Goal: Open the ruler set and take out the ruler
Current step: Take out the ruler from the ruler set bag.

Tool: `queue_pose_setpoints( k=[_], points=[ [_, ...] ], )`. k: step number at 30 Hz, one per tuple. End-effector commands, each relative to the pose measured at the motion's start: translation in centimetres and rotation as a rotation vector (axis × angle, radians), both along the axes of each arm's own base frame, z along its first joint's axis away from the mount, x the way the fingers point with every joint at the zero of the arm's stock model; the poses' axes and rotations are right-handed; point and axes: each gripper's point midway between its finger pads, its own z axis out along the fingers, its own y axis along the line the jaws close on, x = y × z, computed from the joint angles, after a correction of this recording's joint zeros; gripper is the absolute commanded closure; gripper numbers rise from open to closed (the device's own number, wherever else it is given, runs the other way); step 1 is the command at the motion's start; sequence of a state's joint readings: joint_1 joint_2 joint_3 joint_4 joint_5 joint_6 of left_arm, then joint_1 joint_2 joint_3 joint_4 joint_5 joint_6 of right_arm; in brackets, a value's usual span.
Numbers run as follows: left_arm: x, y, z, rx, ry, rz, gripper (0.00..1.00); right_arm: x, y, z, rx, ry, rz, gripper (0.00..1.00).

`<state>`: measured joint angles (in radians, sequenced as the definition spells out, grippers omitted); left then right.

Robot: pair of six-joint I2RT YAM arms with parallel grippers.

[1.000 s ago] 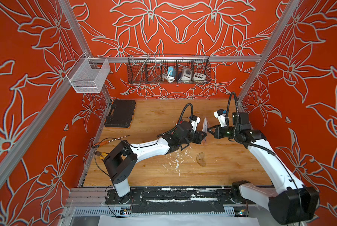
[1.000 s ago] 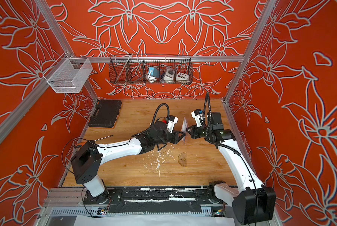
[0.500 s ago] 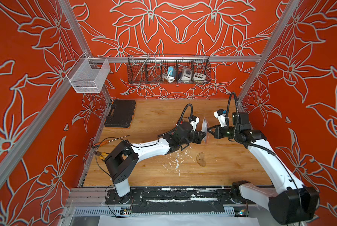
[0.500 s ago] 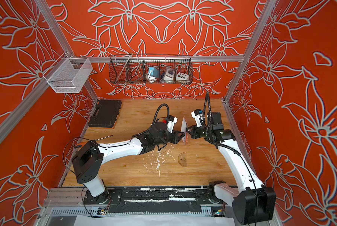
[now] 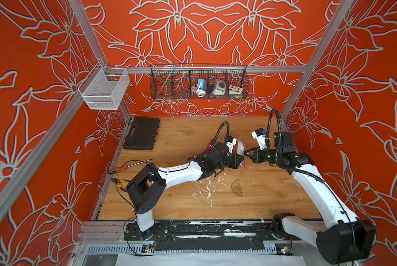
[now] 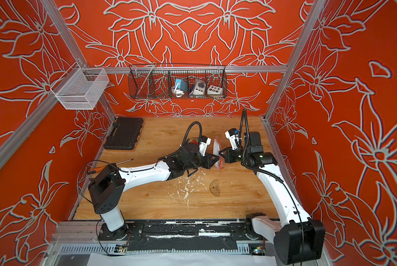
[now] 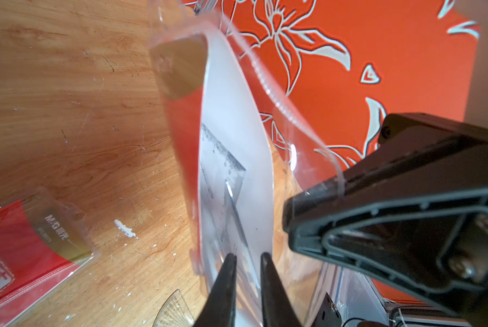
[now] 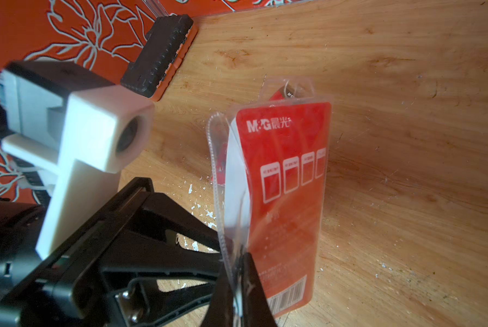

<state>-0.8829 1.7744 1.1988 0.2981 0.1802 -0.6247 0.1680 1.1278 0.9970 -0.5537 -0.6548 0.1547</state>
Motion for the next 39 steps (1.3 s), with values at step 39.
queue_pose_setpoints(
  k=[39],
  points=[
    [1.5, 1.0, 3.5, -0.003, 0.034, -0.027, 1.00, 0.5, -1.9, -2.4, -0.119, 0.003, -0.061, 1.00]
  ],
)
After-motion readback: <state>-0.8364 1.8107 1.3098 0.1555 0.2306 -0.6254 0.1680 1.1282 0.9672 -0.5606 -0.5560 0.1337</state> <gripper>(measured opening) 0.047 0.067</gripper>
